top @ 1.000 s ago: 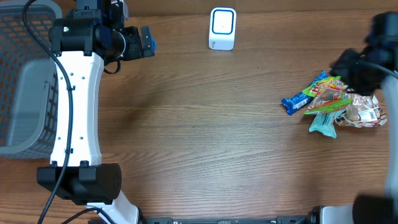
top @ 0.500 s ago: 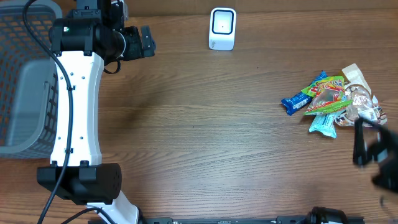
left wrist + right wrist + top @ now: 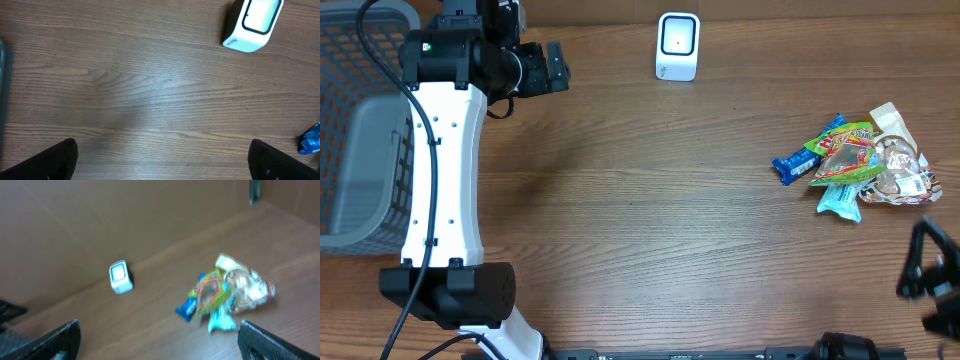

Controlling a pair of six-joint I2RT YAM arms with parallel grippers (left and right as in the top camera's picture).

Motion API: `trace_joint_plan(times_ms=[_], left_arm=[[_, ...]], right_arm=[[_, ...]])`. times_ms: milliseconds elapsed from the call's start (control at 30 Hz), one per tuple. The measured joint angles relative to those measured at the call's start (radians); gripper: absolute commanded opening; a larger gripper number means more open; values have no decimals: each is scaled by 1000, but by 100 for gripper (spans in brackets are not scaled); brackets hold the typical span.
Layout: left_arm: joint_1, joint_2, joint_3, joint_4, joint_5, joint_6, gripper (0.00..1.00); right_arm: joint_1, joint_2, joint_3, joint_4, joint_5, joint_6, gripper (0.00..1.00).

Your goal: Scan the item barcode

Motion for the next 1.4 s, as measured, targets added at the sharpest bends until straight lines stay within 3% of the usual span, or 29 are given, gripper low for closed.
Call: trace_joint_plan(times_ms=[167, 233, 433, 567, 833, 1400], left_arm=[[0, 0, 0, -1, 0, 0, 100], [0, 0, 0, -1, 0, 0, 100], [0, 0, 0, 0, 0, 0, 100], [0, 0, 0, 0, 0, 0, 100], [0, 0, 0, 0, 0, 0, 100], [0, 0, 0, 0, 0, 0, 100]], right_arm=[[36, -76, -347, 371, 6, -63, 100], [74, -169, -580, 622, 6, -87, 100], [159, -425, -1130, 1069, 32, -110, 100], [189, -533, -1401, 1266, 60, -115, 100], [201, -703, -1697, 1330, 96, -118, 100], [201, -713, -1697, 1345, 111, -137, 100]])
